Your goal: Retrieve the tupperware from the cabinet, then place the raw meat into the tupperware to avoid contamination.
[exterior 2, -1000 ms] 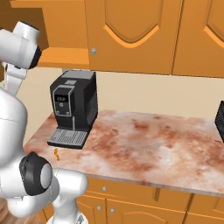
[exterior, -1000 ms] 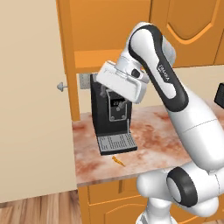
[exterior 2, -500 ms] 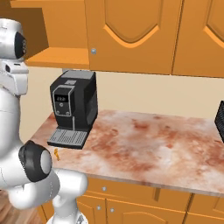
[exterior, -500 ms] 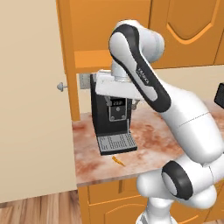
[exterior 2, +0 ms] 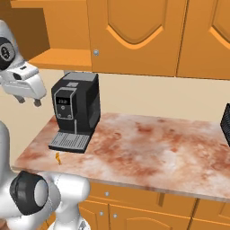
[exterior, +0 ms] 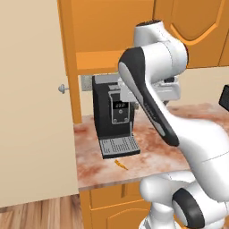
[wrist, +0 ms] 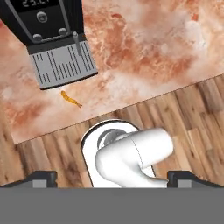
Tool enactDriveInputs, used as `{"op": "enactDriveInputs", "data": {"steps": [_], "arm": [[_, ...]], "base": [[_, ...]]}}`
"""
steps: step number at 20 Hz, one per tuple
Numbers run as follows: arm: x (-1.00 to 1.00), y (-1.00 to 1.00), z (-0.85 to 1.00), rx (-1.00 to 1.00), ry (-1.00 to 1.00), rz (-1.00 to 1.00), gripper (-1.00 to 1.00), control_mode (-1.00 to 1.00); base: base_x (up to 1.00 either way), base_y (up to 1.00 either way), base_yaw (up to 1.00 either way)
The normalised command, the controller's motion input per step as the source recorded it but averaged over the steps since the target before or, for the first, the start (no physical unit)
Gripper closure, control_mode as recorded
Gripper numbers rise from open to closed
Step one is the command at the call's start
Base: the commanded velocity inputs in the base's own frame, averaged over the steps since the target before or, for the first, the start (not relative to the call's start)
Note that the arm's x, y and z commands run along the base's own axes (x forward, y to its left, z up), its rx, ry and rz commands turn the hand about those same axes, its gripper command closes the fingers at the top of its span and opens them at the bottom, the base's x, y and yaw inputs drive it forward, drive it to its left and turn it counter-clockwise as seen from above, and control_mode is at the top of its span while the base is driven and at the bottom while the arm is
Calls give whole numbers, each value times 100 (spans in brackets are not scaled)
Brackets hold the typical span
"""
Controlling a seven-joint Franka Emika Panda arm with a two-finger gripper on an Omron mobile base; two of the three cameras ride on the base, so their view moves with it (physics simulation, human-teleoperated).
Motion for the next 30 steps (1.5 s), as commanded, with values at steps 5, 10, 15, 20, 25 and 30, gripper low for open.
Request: {"op": "enactDriveInputs", "data": {"steps": [5, 10, 15, 20, 25, 30], "arm": [[-22, -65, 6, -6, -45, 20, -100, -100], [3, -35, 35, -12, -39, 17, -100, -100], [18, -26, 46, -2, -31, 18, -100, -100], [25, -17, 46, 0, -6, 9, -100, -100], [43, -8, 44, -2, 0, 2, -100, -100], [36, -7, 24, -1, -5, -8, -100, -100]], "base": [[0, 0, 0], [0, 0, 0], [0, 0, 0], [0, 0, 0], [0, 0, 0], [0, 0, 0]]}}
